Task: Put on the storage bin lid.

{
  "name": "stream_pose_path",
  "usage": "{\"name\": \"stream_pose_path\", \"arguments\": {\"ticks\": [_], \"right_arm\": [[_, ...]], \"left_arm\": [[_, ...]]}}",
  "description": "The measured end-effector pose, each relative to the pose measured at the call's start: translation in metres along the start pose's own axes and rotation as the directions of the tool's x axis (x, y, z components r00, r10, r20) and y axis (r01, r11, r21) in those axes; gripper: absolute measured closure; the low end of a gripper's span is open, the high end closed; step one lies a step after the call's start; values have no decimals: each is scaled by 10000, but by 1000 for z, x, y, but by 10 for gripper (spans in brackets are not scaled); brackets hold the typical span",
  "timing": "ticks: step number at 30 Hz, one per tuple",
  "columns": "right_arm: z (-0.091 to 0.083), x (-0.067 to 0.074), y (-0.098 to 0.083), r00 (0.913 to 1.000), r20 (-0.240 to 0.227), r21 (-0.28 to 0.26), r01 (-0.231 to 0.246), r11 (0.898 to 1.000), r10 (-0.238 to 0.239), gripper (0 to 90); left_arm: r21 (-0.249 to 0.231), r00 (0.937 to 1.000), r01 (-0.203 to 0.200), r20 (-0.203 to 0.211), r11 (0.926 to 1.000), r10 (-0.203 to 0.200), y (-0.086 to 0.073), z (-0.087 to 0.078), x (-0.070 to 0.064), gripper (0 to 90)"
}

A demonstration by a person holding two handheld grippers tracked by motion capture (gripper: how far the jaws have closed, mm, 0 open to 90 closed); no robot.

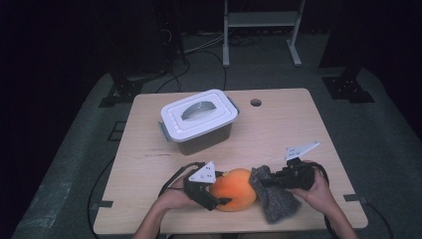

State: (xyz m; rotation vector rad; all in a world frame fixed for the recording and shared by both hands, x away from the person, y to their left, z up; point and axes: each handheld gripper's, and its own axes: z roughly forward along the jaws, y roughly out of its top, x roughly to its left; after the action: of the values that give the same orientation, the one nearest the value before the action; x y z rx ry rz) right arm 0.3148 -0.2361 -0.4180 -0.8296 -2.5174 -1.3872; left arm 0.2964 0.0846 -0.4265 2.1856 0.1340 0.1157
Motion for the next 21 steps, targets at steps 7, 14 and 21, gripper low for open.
{"name": "stream_pose_path", "arguments": {"ticks": [7, 14, 21], "right_arm": [[13, 8, 5, 9989, -361, 75, 295, 9995, -292, 751], [10, 6, -2, 9979, -593, 437, 268, 9987, -242, 751], [11, 8, -2, 9936, -1064, 809, 462, 9956, -375, 751]], "left_arm": [[103, 9999, -74, -92, 9999, 75, 3, 5, -3, 123], [596, 9934, 1143, -174, 9917, -1135, 6, 7, 6, 49], [489, 9933, 1114, -377, 9926, -1096, 8, 0, 6, 141]]}}
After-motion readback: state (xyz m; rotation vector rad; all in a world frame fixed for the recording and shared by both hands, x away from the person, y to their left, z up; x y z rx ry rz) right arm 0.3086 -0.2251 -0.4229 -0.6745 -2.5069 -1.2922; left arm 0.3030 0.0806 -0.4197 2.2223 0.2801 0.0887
